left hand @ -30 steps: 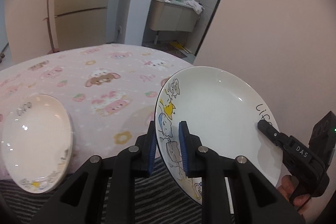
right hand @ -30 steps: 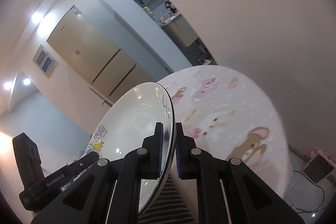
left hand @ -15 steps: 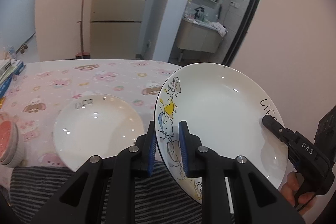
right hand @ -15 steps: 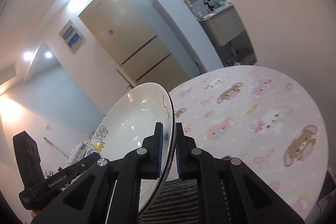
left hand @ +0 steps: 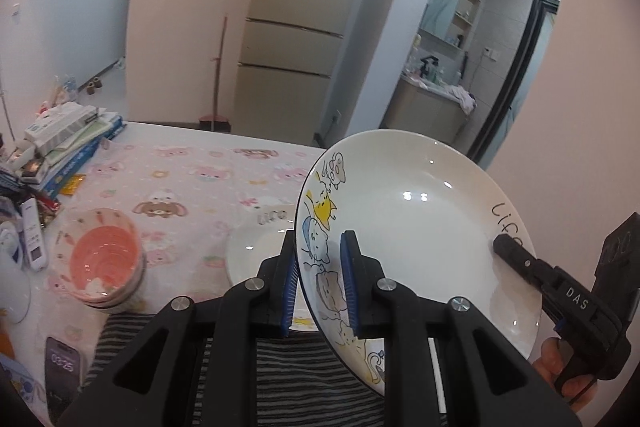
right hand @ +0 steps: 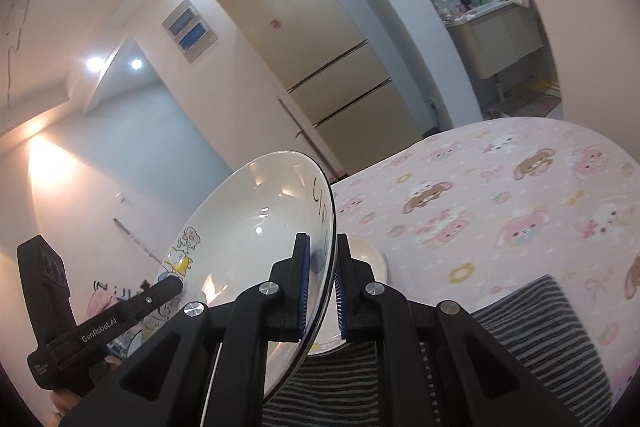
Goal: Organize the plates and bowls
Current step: 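Lift the white plate with the left tool, then carry the white plate with the left tool over the stacked plates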
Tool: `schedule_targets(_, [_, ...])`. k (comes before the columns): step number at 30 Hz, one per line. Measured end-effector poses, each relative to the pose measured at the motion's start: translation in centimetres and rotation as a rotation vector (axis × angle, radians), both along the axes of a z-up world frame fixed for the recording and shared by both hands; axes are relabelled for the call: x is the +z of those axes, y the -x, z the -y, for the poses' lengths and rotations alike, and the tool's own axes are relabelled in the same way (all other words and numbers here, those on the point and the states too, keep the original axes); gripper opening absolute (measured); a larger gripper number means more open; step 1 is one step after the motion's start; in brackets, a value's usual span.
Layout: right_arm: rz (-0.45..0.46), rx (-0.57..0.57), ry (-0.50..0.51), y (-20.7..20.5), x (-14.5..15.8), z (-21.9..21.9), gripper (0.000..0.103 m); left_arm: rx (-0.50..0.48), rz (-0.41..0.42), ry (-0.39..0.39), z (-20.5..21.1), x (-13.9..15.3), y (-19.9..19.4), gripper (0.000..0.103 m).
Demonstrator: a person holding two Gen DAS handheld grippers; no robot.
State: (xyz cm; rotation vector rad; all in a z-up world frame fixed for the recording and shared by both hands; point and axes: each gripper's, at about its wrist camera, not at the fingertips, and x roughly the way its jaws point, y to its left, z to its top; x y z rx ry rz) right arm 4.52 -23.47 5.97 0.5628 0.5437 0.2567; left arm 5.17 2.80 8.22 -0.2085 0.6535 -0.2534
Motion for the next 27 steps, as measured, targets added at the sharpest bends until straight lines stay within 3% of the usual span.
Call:
schedule_targets(4, [0.0,0.033,0.015,0.0,0.2,-2.1,0.013,0.035,0.021,-0.005,-2.2,0.1,0.7,0.017])
schedule_targets(8, [-0.004,0.057,0.032,0.2,0.3,-3.8,0.013,0.042,0.004,0.052,-4.5,-0.4,1.3,0.017])
schedule_targets(11, [-0.01,0.06,0.045,0.2,0.0,-4.6,0.013,0.063,0.005,0.035,-5.2,-1.2,1.5,0.017])
schedule_targets(14, [-0.028,0.065,0.042,0.0,-0.7,-5.0,0.013,0.065,0.0,0.066,-5.9,-1.4,1.6,0.017])
schedule_targets(27, [-0.096,0.071,0.04,-3.6,-4.2,-3.4,0.014,0.035,-0.037,0.062,-4.7,-4.3,-1.8,0.017])
